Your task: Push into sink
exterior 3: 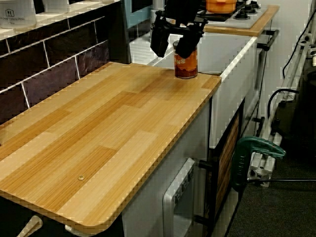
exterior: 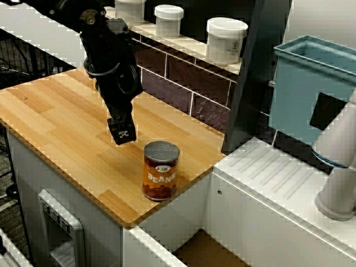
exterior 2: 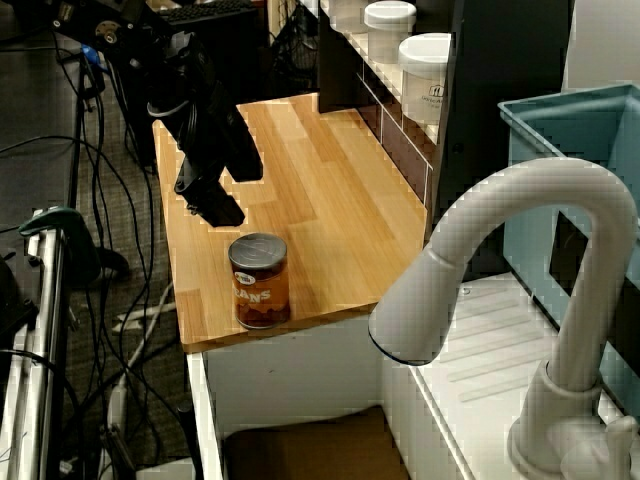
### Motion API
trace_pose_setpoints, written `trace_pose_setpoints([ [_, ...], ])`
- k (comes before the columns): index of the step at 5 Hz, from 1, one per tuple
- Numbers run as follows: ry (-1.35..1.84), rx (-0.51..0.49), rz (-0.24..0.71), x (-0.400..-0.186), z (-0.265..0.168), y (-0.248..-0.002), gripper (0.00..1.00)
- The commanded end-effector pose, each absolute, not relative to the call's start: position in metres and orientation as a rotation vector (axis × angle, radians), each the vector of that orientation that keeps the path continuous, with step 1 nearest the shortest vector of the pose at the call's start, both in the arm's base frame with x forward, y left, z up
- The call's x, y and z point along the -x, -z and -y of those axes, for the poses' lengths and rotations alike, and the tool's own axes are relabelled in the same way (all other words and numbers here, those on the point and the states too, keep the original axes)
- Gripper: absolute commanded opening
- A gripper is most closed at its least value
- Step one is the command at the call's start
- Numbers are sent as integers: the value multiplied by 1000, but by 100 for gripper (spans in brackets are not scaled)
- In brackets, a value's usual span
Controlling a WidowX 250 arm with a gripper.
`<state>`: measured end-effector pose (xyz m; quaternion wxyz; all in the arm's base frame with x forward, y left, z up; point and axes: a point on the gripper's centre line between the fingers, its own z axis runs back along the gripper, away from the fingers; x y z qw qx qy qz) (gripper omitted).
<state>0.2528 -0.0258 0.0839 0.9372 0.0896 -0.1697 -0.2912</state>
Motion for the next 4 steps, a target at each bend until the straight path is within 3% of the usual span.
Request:
trace_pose_setpoints([
  [1,635,-185,353,-252,29,-92,100],
  [4,715,-200,331,-239,41,-73,100],
])
